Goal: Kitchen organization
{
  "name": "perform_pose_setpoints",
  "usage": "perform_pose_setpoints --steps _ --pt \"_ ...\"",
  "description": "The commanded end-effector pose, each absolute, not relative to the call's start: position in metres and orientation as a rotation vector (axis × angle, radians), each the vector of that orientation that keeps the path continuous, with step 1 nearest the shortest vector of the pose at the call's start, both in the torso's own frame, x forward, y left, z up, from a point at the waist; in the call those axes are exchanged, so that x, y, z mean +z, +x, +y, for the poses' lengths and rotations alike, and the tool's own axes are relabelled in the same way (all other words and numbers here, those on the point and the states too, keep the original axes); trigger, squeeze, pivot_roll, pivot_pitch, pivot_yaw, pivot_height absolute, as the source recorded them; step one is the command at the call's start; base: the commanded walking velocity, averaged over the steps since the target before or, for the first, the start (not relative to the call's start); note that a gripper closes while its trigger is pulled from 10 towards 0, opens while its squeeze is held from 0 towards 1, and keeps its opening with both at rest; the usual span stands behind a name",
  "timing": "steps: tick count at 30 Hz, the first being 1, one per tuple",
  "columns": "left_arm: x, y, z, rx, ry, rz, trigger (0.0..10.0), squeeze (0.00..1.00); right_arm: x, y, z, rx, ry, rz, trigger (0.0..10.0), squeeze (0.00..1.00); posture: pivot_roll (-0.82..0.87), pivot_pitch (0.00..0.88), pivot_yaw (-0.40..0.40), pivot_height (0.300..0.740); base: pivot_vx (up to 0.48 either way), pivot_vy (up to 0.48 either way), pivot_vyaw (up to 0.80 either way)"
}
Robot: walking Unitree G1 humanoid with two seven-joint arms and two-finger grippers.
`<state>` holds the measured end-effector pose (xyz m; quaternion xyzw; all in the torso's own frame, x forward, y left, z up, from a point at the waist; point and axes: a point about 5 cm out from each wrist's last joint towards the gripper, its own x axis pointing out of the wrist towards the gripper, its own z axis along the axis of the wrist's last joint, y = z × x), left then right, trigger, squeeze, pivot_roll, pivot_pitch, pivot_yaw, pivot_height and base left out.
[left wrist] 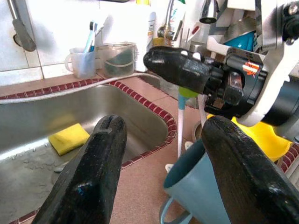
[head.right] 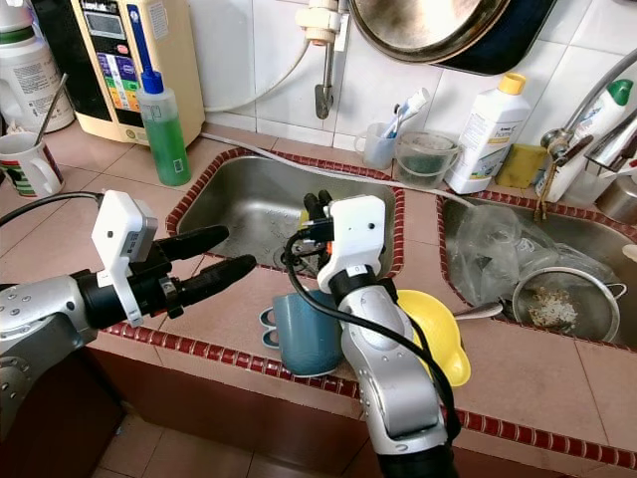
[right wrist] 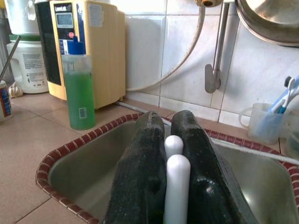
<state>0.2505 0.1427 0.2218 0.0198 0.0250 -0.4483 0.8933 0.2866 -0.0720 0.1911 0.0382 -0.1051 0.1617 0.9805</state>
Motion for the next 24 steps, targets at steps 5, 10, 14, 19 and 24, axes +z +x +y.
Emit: perform_pose_setpoints --steps 5,10,14,19,24 --pt "0.2277 0.2504 0.1415 -0.932 0.048 0.036 10.0 0.0 0.1881 0.2874 -0.0755 0.306 0.06 -0.215 10.0 0.0 -0.06 0.022 -0.061 0.74 0.0 0.0 0.0" --pt "0.2278 0.2496 0.1409 -0.935 0.042 0.037 10.0 0.0 0.1884 0.288 -0.0773 0.299 0.059 -0.219 10.0 0.0 -0.06 0.022 -0.06 0.74 0.0 0.0 0.0" --pt "0.2269 0.2489 0.1411 -0.932 0.04 0.039 10.0 0.0 0.1891 0.2882 -0.0776 0.292 0.054 -0.23 10.0 0.0 -0.06 0.021 -0.059 0.74 0.0 0.0 0.0" --pt "0.2268 0.2485 0.1413 -0.93 0.038 0.04 10.0 0.0 0.1893 0.2883 -0.0779 0.285 0.05 -0.234 10.0 0.0 -0.06 0.023 -0.059 0.74 0.0 0.0 0.0" --pt "0.2267 0.2482 0.1421 -0.927 0.036 0.042 10.0 0.0 0.19 0.2892 -0.0797 0.27 0.045 -0.242 10.0 0.0 -0.06 0.023 -0.053 0.74 0.0 0.0 0.0"
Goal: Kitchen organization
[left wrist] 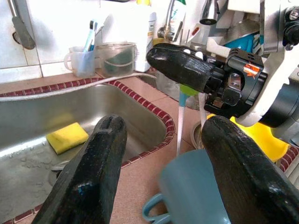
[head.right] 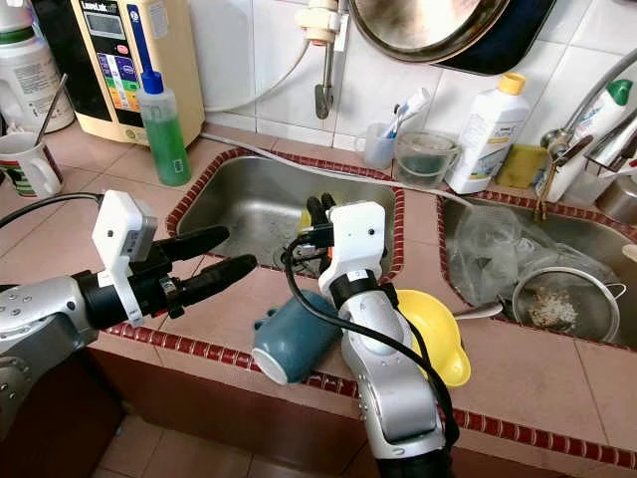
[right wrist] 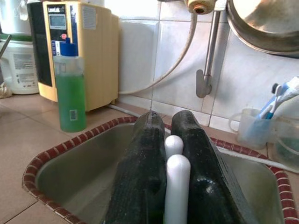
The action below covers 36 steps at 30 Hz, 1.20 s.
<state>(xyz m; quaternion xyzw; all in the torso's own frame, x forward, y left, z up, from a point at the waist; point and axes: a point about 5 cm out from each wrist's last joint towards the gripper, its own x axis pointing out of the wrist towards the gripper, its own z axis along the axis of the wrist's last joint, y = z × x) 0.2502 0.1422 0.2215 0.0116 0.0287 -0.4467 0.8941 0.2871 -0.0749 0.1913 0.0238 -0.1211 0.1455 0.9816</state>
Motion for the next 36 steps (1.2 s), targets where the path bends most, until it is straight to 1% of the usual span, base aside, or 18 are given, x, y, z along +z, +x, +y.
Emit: perform_pose_setpoints --steps 1,7,24,36 --pt "0.227 0.248 0.142 -0.927 0.036 0.043 10.0 0.0 0.19 0.29 -0.08 0.266 0.044 -0.244 10.0 0.0 -0.06 0.023 -0.052 0.74 0.0 0.0 0.0" --pt "0.227 0.248 0.143 -0.926 0.038 0.046 10.0 0.0 0.19 0.29 -0.082 0.247 0.04 -0.25 10.0 0.0 -0.06 0.022 -0.048 0.74 0.0 0.0 0.0" --pt "0.225 0.247 0.144 -0.921 0.035 0.057 10.0 0.0 0.203 0.302 -0.102 0.103 0.018 -0.327 10.0 0.0 -0.06 0.026 -0.04 0.74 0.0 0.0 0.0" --pt "0.212 0.244 0.134 -0.913 0.032 0.105 10.0 0.0 0.211 0.31 -0.12 0.013 0.02 -0.378 10.0 0.0 -0.06 0.036 -0.044 0.74 0.0 0.0 0.0"
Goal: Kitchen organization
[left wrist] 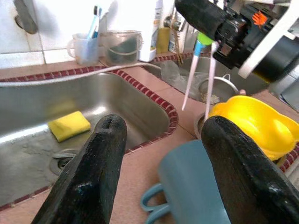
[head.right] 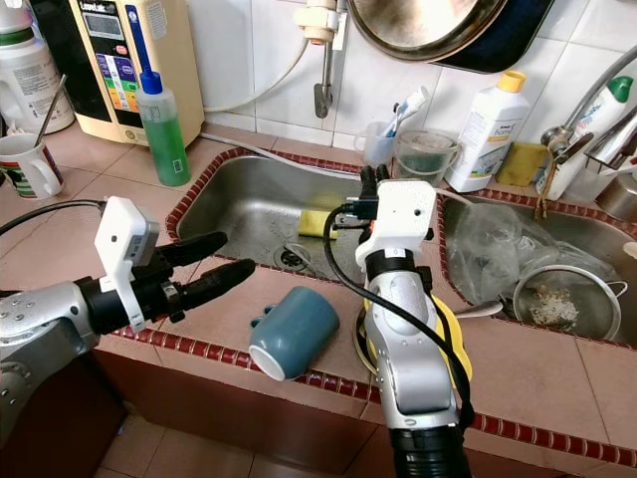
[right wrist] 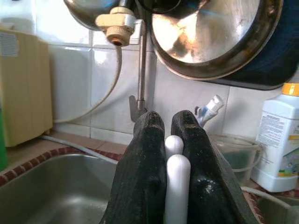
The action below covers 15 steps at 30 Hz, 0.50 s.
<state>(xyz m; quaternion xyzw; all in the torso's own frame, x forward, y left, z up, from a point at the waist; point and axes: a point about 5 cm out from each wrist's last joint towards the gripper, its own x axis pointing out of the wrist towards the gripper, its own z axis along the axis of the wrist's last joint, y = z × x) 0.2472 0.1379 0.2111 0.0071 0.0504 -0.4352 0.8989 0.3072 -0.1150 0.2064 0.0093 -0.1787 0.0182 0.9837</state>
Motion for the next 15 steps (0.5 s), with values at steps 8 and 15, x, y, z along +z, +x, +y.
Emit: perform_pose_setpoints --steps 8,15 --pt "0.211 0.239 0.129 -0.923 0.017 0.11 10.0 0.0 0.215 0.318 -0.137 -0.028 0.001 -0.399 10.0 0.0 -0.06 0.044 -0.045 0.74 0.0 0.0 0.0" --pt "0.213 0.239 0.127 -0.919 0.007 0.102 10.0 0.0 0.22 0.324 -0.144 -0.04 -0.001 -0.422 10.0 0.0 -0.05 0.046 -0.046 0.74 0.0 0.0 0.0"
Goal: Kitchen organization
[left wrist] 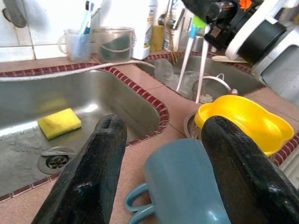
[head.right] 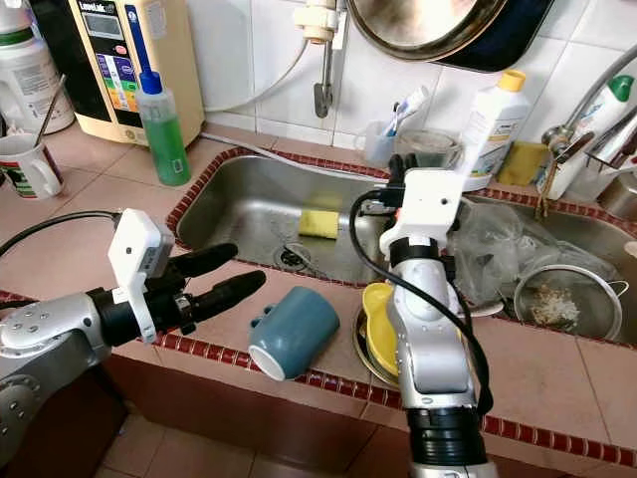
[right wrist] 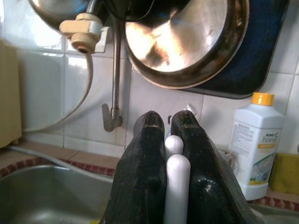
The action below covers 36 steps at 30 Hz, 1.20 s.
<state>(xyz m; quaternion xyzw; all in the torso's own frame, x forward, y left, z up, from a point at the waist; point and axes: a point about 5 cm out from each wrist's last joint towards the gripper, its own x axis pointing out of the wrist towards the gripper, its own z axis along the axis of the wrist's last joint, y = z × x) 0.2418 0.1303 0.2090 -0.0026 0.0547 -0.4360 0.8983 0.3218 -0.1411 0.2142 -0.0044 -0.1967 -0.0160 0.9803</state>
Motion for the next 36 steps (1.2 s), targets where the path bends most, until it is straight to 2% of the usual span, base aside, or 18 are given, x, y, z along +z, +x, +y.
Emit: perform_pose_setpoints --steps 1,12,21,36 --pt "0.213 0.239 0.127 -0.918 0.005 0.102 10.0 0.0 0.222 0.325 -0.144 -0.04 0.001 -0.429 10.0 0.0 -0.06 0.047 -0.046 0.74 0.0 0.0 0.0" --pt "0.215 0.238 0.122 -0.923 -0.018 0.11 10.0 0.0 0.239 0.34 -0.156 -0.048 0.046 -0.47 10.0 0.0 -0.05 0.063 -0.043 0.74 0.0 0.0 0.0" --pt "0.215 0.233 0.112 -0.932 -0.076 0.126 10.0 0.0 0.26 0.358 -0.173 -0.056 0.105 -0.463 10.0 0.0 -0.05 0.138 -0.035 0.74 0.0 0.0 0.0" --pt "0.245 0.246 0.11 -0.816 -0.095 0.076 10.0 0.0 0.269 0.39 -0.187 0.056 0.272 -0.293 10.0 0.0 -0.05 0.237 -0.037 0.74 0.0 0.0 0.0"
